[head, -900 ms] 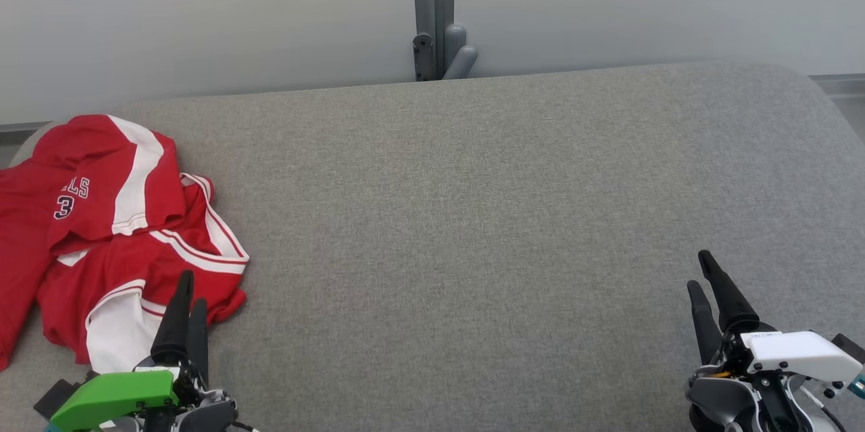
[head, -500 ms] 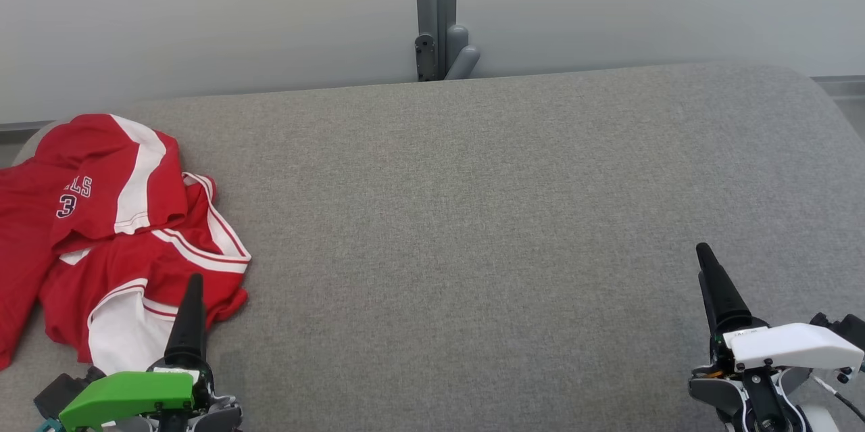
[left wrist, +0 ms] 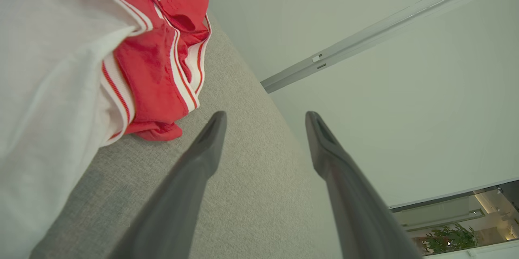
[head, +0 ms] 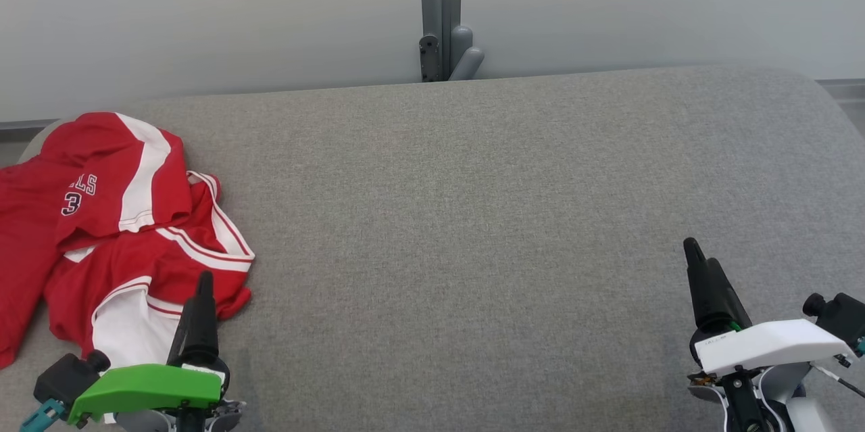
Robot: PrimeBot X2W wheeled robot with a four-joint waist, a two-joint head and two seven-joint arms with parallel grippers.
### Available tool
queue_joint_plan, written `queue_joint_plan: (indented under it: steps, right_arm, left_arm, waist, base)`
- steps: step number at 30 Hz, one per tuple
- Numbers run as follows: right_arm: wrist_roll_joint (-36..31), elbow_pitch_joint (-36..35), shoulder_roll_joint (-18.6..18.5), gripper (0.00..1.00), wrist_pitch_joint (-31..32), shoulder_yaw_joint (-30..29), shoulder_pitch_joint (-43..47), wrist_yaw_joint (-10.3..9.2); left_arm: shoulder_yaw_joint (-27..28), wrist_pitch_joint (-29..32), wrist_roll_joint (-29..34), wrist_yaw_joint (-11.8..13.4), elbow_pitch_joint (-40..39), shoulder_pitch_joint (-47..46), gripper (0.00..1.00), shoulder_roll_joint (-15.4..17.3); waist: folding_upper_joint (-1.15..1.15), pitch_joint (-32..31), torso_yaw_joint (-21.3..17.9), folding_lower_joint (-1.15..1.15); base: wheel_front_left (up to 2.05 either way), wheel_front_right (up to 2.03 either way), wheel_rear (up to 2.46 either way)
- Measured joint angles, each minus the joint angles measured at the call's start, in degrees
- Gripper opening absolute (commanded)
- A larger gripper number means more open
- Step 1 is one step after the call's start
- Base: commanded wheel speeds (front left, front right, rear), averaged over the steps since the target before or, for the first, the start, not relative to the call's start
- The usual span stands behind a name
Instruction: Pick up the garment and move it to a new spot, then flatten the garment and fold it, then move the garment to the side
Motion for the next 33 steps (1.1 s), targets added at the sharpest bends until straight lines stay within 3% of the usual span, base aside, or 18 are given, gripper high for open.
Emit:
queue_joint_plan:
  steps: [33]
  right_arm:
    - [-29.7,-2.0,-0.1,1.00,-6.3,0.3,1.2,0.01]
  left_arm:
    - [-2.3,-6.3,28.1,-1.2,1.2,0.9,1.00,1.0]
  waist:
    - [0.00,-0.2,0.7,0.00]
  base:
    - [0.00,0.00,0.00]
